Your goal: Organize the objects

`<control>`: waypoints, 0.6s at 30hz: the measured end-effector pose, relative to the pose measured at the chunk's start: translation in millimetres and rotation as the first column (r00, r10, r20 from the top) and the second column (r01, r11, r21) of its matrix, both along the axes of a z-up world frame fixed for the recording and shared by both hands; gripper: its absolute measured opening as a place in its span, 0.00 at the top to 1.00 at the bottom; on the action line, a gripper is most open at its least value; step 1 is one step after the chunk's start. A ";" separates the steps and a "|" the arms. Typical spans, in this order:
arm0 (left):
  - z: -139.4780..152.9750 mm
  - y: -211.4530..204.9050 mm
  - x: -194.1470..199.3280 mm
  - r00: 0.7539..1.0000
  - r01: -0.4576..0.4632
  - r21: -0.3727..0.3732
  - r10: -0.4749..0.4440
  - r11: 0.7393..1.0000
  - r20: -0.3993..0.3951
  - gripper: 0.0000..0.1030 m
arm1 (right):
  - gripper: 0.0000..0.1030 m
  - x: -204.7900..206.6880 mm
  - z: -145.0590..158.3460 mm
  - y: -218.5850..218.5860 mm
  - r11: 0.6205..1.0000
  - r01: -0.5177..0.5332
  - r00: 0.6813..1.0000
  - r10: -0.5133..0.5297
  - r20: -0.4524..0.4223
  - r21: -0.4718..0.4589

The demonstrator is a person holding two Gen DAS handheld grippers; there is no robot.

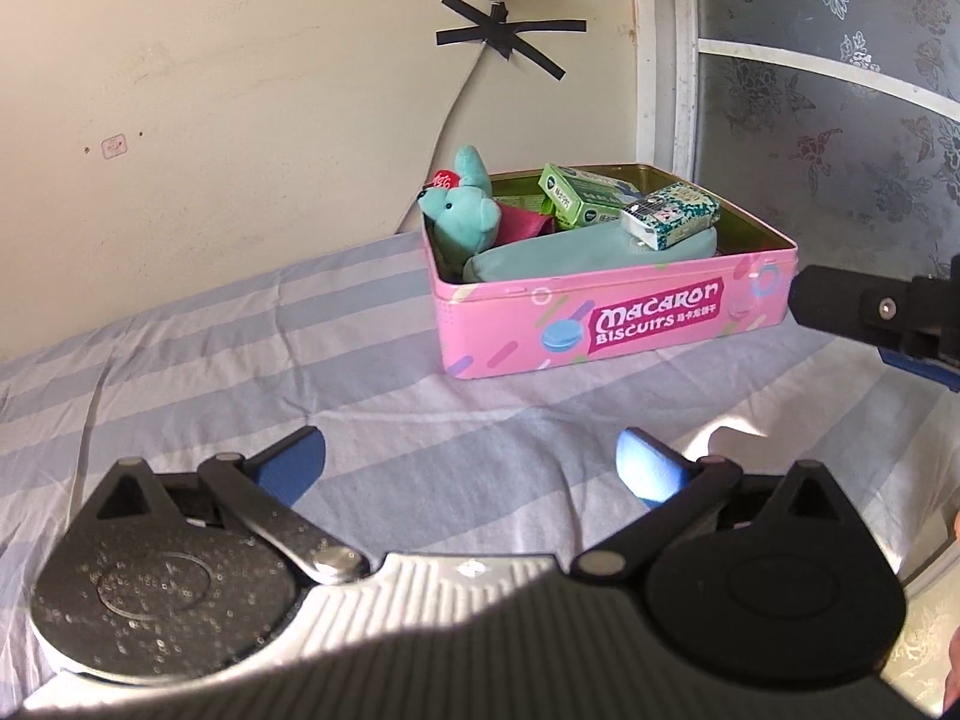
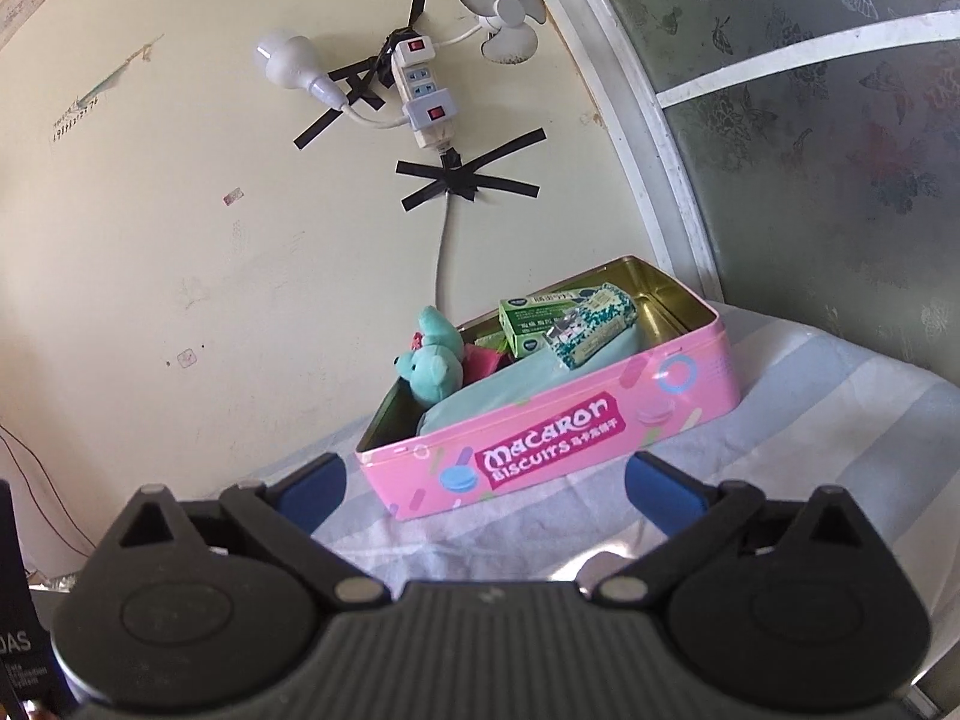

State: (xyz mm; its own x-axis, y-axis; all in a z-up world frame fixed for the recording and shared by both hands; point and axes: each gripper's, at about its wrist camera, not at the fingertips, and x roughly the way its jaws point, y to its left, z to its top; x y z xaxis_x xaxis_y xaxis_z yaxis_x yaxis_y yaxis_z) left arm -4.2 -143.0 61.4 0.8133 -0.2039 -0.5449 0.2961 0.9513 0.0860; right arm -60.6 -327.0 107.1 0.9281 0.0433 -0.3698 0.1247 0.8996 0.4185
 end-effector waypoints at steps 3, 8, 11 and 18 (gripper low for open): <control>-4.6 7.3 -0.9 1.000 -0.029 -0.014 0.029 0.999 -0.007 0.00 | 0.00 1.2 -2.6 4.3 1.000 -0.018 1.000 0.018 -0.020 0.002; -10.9 12.5 -1.0 0.998 -0.060 0.008 0.060 0.998 0.006 0.00 | 0.00 6.0 -7.0 13.7 0.999 -0.036 0.998 0.035 -0.048 -0.018; -13.2 15.4 1.2 0.998 -0.059 -0.003 0.059 0.998 -0.013 0.00 | 0.00 8.6 -9.5 17.1 0.999 -0.041 0.997 0.040 -0.060 -0.020; -16.8 15.8 5.9 0.997 -0.064 0.000 0.064 0.998 -0.035 0.00 | 0.00 11.4 -14.1 19.3 0.999 -0.044 0.996 0.042 -0.075 -0.022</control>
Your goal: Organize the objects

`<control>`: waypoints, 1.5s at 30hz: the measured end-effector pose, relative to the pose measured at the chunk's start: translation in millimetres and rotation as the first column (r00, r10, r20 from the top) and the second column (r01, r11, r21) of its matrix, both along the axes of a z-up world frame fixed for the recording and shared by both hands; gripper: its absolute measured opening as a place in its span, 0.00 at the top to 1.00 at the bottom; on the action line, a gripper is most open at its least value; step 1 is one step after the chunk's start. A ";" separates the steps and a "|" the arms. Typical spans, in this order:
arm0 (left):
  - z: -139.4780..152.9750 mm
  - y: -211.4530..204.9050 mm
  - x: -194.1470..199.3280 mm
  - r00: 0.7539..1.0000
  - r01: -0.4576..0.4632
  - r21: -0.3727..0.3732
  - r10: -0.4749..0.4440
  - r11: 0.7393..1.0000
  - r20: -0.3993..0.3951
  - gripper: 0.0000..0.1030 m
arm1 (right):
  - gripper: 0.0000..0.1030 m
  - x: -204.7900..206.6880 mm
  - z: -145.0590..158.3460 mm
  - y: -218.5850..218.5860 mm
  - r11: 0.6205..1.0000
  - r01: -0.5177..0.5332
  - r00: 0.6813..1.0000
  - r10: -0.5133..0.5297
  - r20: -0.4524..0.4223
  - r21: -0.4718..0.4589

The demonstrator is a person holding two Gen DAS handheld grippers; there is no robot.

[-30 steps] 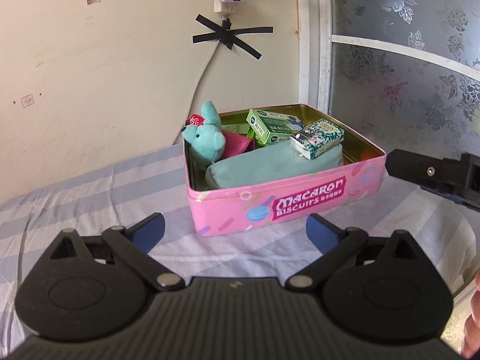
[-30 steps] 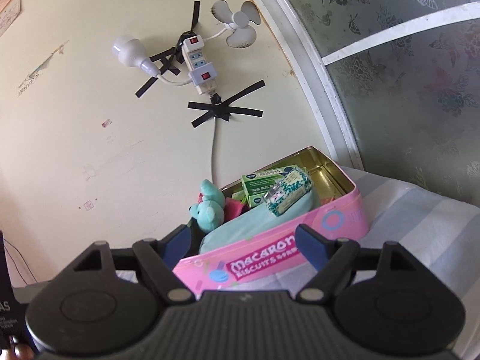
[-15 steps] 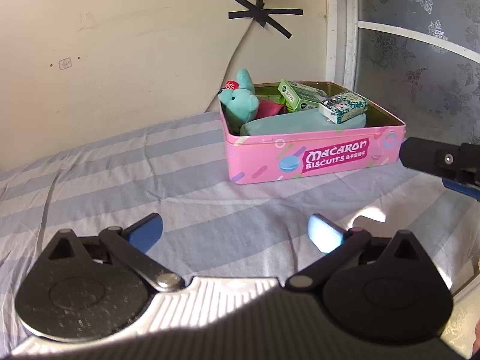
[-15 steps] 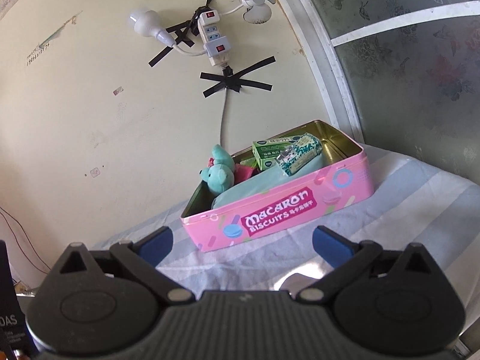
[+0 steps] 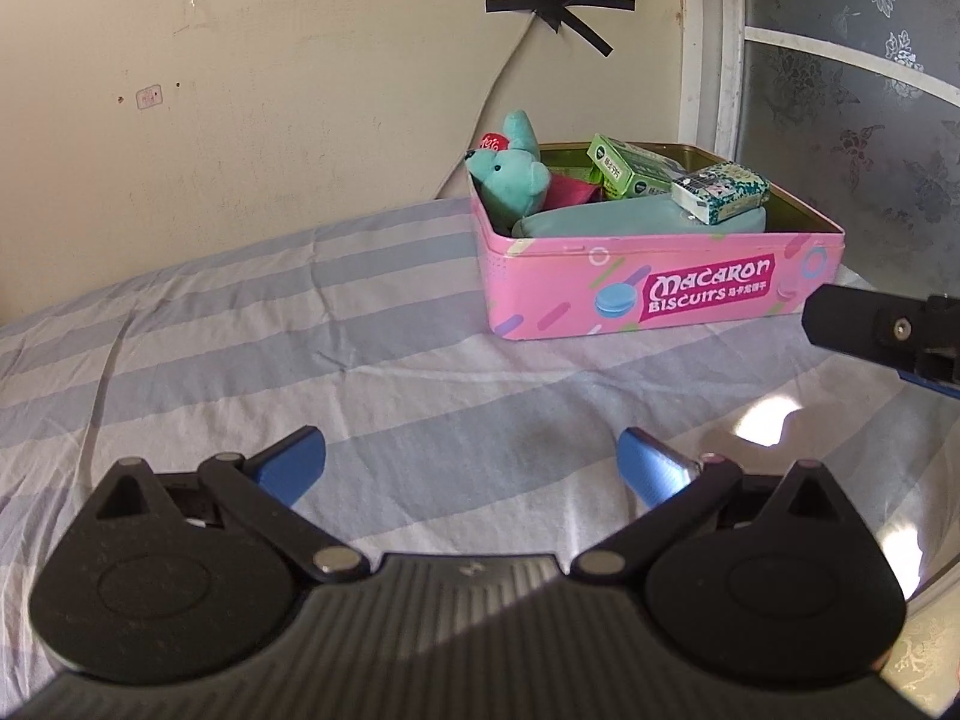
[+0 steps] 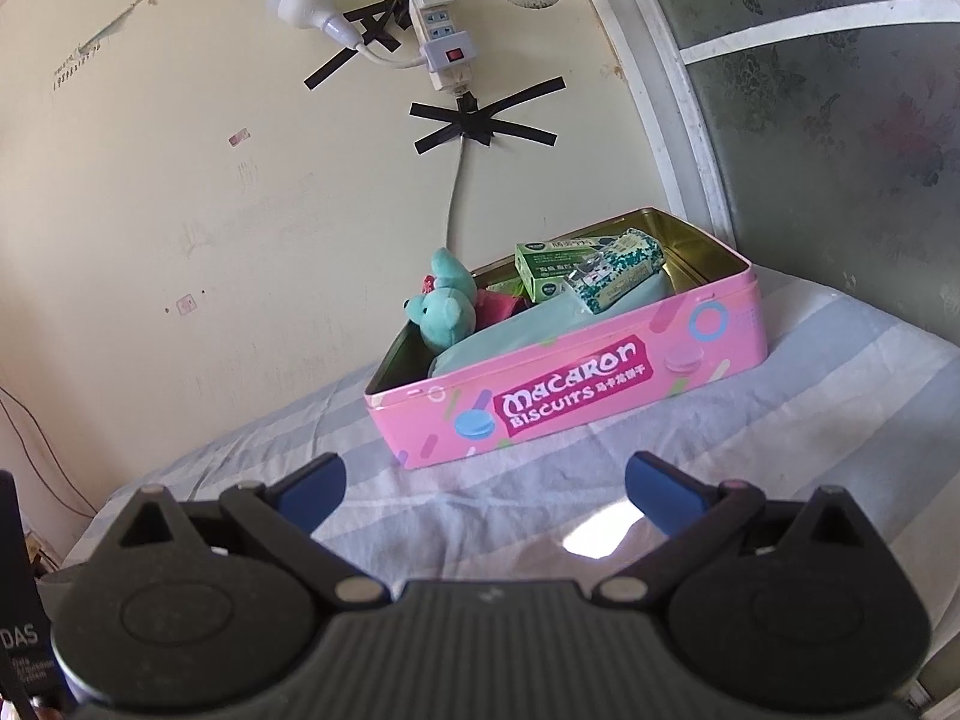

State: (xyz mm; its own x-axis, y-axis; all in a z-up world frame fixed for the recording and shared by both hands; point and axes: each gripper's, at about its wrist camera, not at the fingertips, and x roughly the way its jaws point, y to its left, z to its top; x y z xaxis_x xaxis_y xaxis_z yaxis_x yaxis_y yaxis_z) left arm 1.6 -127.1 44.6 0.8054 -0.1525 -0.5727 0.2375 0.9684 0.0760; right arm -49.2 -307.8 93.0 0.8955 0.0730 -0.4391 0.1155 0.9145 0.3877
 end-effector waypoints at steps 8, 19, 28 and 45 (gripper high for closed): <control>-6.2 -5.5 4.0 1.000 0.001 0.043 0.000 0.999 -0.023 0.00 | 0.00 3.6 -4.1 -2.1 1.000 0.008 1.000 -0.008 -0.011 0.006; -12.5 -13.3 6.9 0.998 0.025 0.065 -0.020 0.998 -0.067 0.00 | 0.00 7.7 -10.7 -7.7 0.999 0.034 0.999 -0.033 -0.030 0.022; -16.5 -17.1 9.4 0.995 0.040 0.071 -0.034 0.997 -0.089 0.00 | 0.00 10.0 -15.3 -14.5 0.998 0.049 0.998 -0.048 -0.038 0.037; -22.7 -24.3 13.3 0.988 0.075 0.065 -0.065 0.995 -0.140 0.00 | 0.00 16.8 -19.8 -17.5 0.997 0.054 0.997 -0.051 -0.056 0.049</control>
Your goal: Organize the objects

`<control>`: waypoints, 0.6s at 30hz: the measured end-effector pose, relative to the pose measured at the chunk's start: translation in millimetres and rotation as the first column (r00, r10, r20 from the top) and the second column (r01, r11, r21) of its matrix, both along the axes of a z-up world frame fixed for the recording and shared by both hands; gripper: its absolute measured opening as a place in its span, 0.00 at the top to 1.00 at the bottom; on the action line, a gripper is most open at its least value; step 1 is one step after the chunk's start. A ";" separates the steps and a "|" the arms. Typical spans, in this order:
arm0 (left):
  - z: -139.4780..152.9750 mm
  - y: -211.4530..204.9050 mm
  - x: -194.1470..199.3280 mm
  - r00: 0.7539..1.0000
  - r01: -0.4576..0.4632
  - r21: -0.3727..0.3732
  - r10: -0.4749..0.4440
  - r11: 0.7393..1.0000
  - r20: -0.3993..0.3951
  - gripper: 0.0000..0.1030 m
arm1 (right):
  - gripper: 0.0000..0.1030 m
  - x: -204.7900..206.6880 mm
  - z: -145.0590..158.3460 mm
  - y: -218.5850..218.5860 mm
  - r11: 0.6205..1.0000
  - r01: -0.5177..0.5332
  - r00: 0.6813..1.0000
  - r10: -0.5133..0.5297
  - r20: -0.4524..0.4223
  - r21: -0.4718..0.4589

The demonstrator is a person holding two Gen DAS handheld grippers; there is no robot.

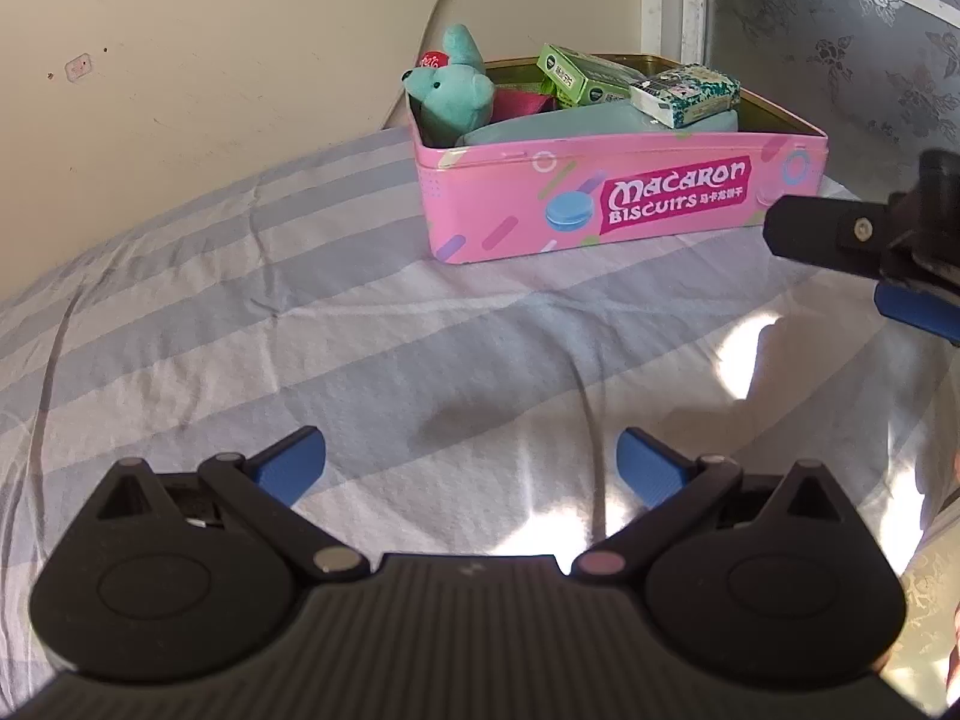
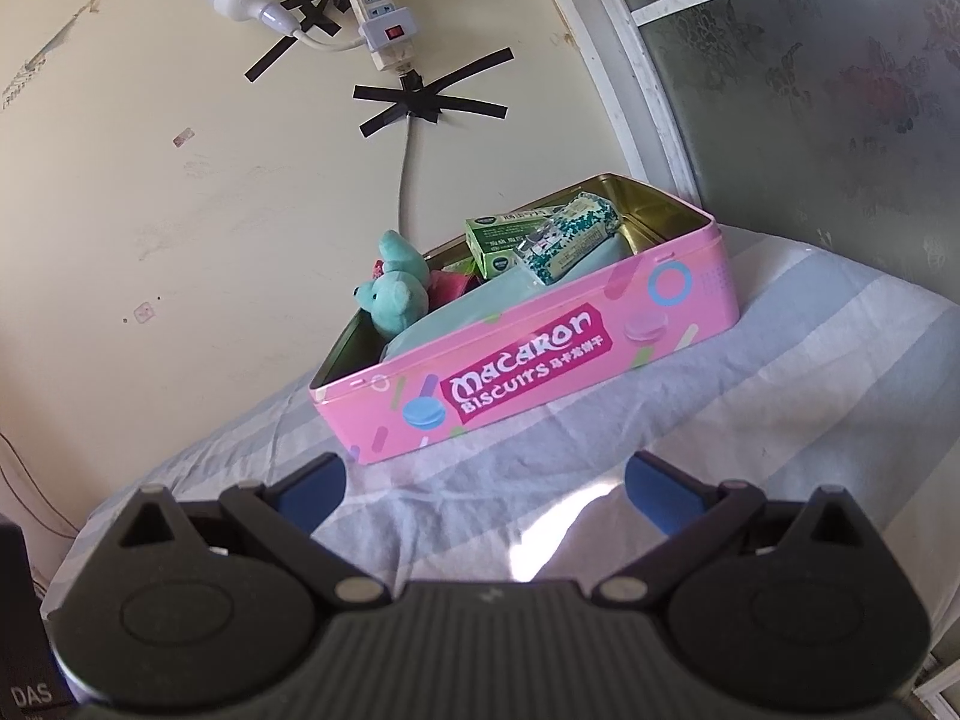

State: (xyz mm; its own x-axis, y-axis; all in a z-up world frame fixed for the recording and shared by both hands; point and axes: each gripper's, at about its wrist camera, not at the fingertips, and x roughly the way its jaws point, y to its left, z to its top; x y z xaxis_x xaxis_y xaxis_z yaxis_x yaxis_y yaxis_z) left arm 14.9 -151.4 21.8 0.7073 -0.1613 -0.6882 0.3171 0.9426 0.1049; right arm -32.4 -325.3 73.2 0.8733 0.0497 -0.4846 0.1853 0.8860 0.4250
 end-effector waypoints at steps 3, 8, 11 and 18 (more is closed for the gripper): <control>-1.0 -0.3 1.1 1.000 0.003 -0.003 -0.003 1.000 -0.009 0.00 | 0.00 0.7 -0.3 -0.6 1.000 0.004 1.000 -0.004 -0.002 0.002; -1.5 -1.5 1.6 1.000 0.010 -0.007 -0.010 1.000 -0.021 0.00 | 0.00 1.0 -0.6 -1.4 1.000 0.011 1.000 -0.011 -0.005 0.006; -2.1 -2.5 0.9 1.000 0.013 -0.003 -0.013 1.000 -0.019 0.00 | 0.00 1.6 -1.1 -2.0 1.000 0.010 1.000 -0.010 -0.007 0.008; -4.5 -3.7 1.4 0.999 0.016 -0.004 -0.016 1.000 -0.032 0.00 | 0.00 2.4 -3.4 -3.3 1.000 0.011 1.000 -0.011 -0.013 0.014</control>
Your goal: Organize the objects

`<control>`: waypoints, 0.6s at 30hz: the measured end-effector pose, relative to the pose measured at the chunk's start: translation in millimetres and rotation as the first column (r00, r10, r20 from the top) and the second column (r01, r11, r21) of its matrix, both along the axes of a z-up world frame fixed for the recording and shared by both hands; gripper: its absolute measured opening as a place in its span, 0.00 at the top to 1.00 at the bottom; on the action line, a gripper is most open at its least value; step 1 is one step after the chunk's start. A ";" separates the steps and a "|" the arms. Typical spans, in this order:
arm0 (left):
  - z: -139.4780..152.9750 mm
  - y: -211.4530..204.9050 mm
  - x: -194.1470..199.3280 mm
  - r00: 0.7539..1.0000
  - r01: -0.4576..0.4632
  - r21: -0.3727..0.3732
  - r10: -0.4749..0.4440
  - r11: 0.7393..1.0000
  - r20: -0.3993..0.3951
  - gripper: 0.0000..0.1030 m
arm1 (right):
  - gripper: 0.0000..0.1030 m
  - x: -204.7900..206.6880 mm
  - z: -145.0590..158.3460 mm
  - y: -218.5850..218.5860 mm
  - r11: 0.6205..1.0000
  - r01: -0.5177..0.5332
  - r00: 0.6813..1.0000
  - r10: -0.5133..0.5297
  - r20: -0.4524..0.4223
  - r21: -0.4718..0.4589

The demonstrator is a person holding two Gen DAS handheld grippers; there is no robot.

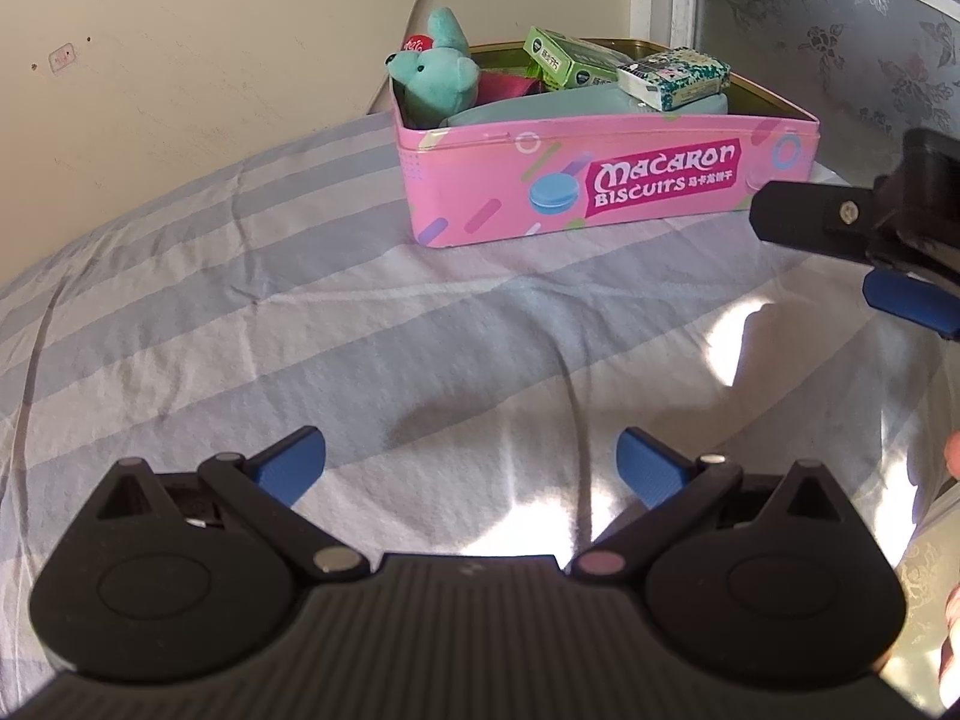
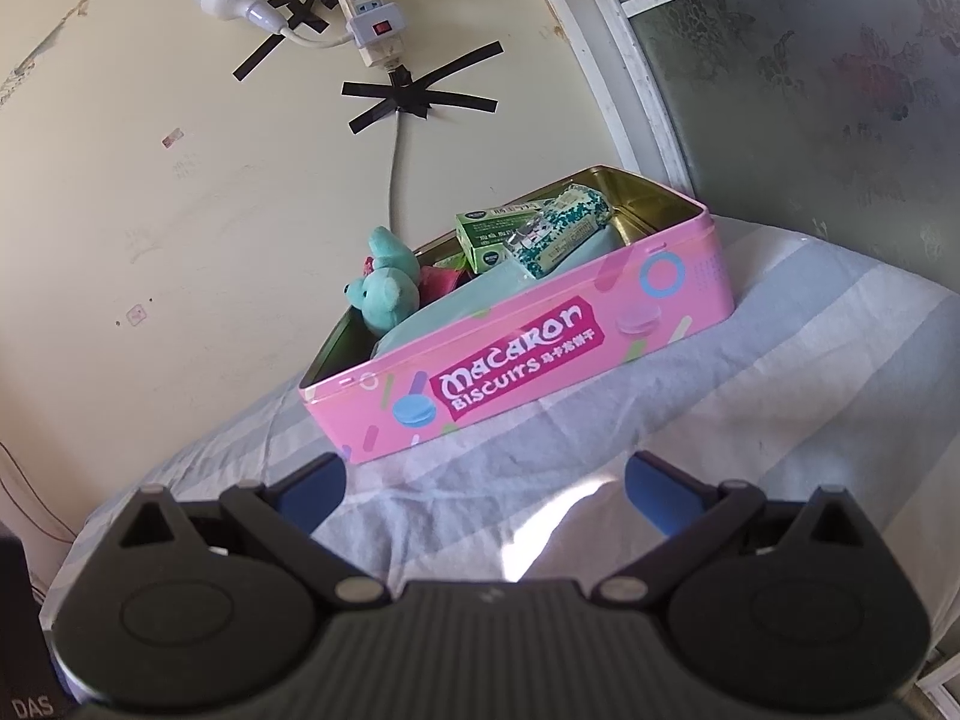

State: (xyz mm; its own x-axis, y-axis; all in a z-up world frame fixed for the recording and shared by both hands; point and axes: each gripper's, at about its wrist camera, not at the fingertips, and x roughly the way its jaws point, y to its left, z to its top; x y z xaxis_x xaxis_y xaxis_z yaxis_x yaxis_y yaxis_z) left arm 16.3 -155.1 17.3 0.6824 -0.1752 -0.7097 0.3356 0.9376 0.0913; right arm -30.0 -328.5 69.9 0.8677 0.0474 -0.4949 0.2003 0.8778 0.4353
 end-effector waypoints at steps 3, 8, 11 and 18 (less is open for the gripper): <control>-0.6 -0.9 -1.0 1.000 0.005 -0.002 -0.005 1.000 -0.008 0.00 | 0.00 0.0 -1.5 -1.4 1.000 0.000 1.000 0.000 -0.003 0.005; -0.8 -1.9 -2.8 1.000 0.012 -0.007 -0.012 1.000 -0.017 0.00 | 0.00 -0.2 -3.4 -2.3 1.000 0.001 1.000 -0.001 -0.007 0.013; -0.9 -2.5 -3.2 1.000 0.015 -0.012 -0.016 1.000 -0.026 0.00 | 0.00 -0.2 -3.6 -2.7 1.000 0.000 1.000 0.000 -0.007 0.013; -2.3 -4.8 -3.9 0.998 0.025 -0.025 -0.026 0.999 -0.051 0.00 | 0.00 0.0 -4.6 -4.4 1.000 -0.001 1.000 0.001 -0.008 0.016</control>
